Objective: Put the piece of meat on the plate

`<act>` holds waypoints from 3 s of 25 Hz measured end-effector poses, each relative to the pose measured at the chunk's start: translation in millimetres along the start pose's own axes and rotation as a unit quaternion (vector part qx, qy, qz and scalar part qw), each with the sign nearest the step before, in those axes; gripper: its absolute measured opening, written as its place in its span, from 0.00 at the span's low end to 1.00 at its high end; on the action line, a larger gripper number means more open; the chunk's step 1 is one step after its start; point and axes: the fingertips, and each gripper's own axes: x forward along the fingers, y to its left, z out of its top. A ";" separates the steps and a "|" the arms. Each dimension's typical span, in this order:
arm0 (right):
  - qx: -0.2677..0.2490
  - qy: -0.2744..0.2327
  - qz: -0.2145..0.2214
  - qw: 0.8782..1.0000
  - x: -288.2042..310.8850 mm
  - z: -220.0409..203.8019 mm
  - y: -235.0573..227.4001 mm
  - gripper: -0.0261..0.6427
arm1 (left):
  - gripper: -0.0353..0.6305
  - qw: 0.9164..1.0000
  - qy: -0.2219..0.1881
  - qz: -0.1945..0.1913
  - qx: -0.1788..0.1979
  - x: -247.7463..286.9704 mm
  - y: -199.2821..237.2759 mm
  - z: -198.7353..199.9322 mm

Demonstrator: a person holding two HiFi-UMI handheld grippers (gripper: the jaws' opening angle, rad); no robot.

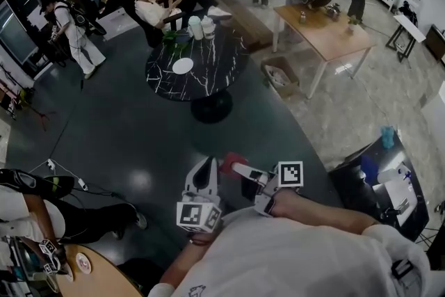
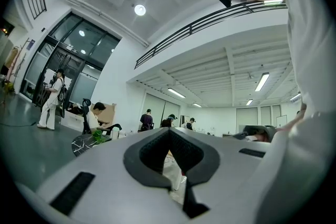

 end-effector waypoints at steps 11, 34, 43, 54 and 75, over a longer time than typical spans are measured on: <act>0.000 -0.006 -0.006 1.000 62.8 30.6 -13.5 0.17 | 0.06 1.000 0.001 -0.008 0.015 34.5 61.2 13.4; -0.022 -0.057 -0.018 0.998 260.3 79.1 -16.8 0.17 | 0.06 0.999 -0.010 -0.025 0.034 73.3 244.0 72.1; -0.011 -0.067 -0.022 0.997 278.2 94.8 -26.5 0.17 | 0.06 1.000 -0.006 -0.004 0.026 86.6 268.3 68.3; -0.001 -0.055 -0.003 0.998 306.8 141.9 -41.5 0.17 | 0.06 0.999 -0.004 0.020 0.035 129.9 298.3 59.9; 0.015 -0.027 -0.025 0.999 342.7 316.6 -96.5 0.17 | 0.06 0.999 0.013 0.050 0.006 309.3 347.5 32.2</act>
